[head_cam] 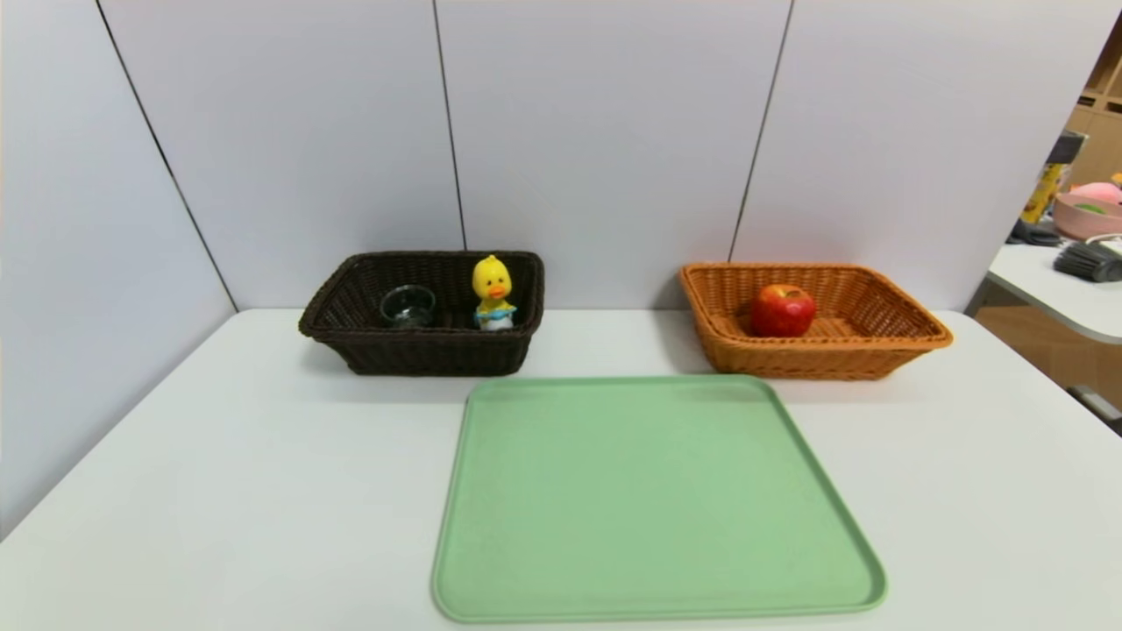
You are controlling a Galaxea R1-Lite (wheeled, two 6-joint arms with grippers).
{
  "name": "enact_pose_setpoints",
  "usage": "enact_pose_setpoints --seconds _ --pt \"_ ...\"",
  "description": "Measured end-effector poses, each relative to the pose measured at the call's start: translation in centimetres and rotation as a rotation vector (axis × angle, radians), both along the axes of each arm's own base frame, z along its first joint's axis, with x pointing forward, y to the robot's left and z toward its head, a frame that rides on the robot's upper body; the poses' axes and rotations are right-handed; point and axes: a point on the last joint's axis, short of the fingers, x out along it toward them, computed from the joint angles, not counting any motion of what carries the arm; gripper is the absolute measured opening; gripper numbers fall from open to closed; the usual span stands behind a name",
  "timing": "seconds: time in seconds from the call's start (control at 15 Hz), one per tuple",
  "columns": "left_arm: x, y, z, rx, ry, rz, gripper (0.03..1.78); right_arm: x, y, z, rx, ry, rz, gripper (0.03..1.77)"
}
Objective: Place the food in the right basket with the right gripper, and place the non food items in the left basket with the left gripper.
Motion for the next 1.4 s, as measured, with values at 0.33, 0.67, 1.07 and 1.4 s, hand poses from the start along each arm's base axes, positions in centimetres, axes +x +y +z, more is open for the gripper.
enact_pose_setpoints --seconds 0.33,0.67,1.07,1.4 --pt "0.0 0.0 0.0 0.0 0.0 0.001 1.69 -0.6 0.1 -4.1 -0.047 -0.094 0.054 1.69" --pt "0.0 0.0 0.0 0.0 0.0 0.001 1.69 -0.8 0.2 -5.1 -0.038 -0.062 0.08 1.69" --pt "0.0 0.0 0.0 0.0 0.0 0.0 1.69 -0.8 0.2 -5.1 -0.039 -0.062 0.082 1.69" --pt "0.0 0.0 0.0 0.0 0.0 0.0 1.69 -0.8 0.2 -5.1 -0.038 -0.062 0.08 1.69"
